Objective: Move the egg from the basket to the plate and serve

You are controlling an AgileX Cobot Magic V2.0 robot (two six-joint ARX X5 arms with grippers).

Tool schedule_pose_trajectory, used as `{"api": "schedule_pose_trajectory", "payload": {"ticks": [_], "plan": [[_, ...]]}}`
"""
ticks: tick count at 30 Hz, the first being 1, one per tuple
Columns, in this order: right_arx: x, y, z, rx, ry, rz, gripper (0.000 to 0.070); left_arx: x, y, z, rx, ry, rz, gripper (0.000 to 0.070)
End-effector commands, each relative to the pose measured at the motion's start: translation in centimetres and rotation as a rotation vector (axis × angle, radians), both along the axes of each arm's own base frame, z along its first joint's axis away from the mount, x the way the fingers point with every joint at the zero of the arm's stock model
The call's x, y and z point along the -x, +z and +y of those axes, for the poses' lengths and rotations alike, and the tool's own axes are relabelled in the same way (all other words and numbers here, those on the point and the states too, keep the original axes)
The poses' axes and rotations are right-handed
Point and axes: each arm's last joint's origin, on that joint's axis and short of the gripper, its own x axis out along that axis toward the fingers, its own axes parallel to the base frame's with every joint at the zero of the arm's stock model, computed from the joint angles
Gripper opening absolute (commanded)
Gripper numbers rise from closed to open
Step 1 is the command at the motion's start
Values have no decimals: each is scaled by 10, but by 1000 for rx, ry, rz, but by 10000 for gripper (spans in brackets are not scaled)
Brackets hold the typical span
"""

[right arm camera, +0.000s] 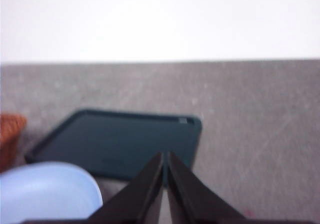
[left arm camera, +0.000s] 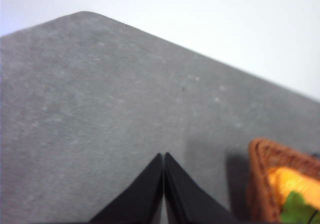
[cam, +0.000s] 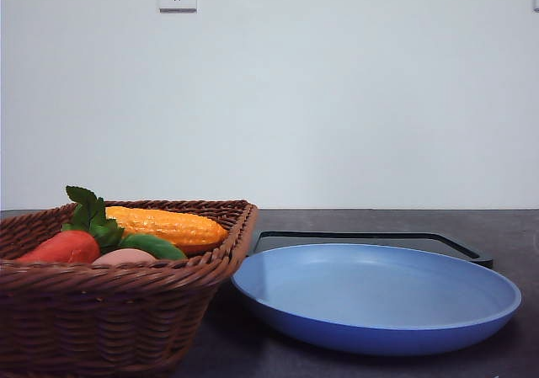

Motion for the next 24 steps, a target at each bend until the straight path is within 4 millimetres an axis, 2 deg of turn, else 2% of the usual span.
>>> {"api": "schedule_pose_trajectory", "payload": {"ticks": [1, 4, 8, 11, 14, 19, 24], "plan": [[0, 2, 0, -59, -1, -25, 0, -1, -3, 0, 74, 8, -17, 0], [0, 6, 0, -114, 1, -42, 0, -1, -3, 0, 82, -5, -15, 0], [0, 8, 0, -214, 4, -18, 0, -1, -1, -4, 97, -119, -16, 0], [1, 10, 0, -260, -1, 17, 0, 0, 6, -6, 117, -194, -27, 0], [3, 14, 0, -288, -16, 84, 0, 3, 16, -6, 143, -197, -5, 0], [7, 34, -1, -296, -30, 176, 0, 4, 39, -7, 148, -208, 61, 0], [7, 65, -1, -286, -54, 199, 0, -2, 67, -8, 142, -249, 84, 0]]}}
